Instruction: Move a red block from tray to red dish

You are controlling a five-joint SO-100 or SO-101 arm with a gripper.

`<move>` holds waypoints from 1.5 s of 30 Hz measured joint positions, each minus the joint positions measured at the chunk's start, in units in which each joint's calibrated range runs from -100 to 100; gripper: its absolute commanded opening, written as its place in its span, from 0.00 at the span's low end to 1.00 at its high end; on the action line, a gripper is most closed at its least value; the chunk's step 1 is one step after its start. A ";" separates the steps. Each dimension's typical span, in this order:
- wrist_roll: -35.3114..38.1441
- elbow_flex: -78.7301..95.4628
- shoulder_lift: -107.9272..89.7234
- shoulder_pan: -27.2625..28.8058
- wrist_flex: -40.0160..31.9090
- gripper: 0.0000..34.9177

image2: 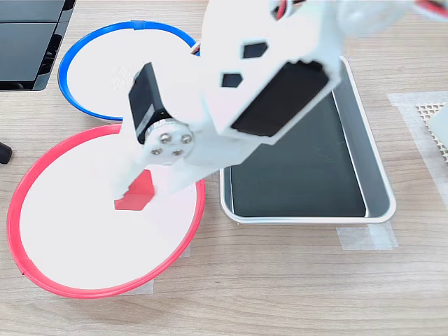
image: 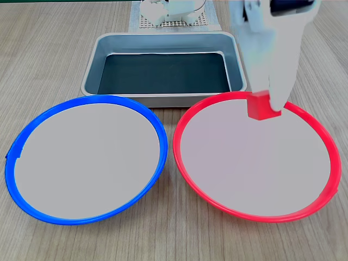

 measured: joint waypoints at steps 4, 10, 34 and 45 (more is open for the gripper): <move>2.98 3.90 2.47 3.19 -8.24 0.21; 6.35 8.35 3.15 6.11 -15.01 0.73; 0.15 81.76 -82.95 16.99 -23.25 0.00; 0.63 84.75 -102.13 17.08 2.61 0.00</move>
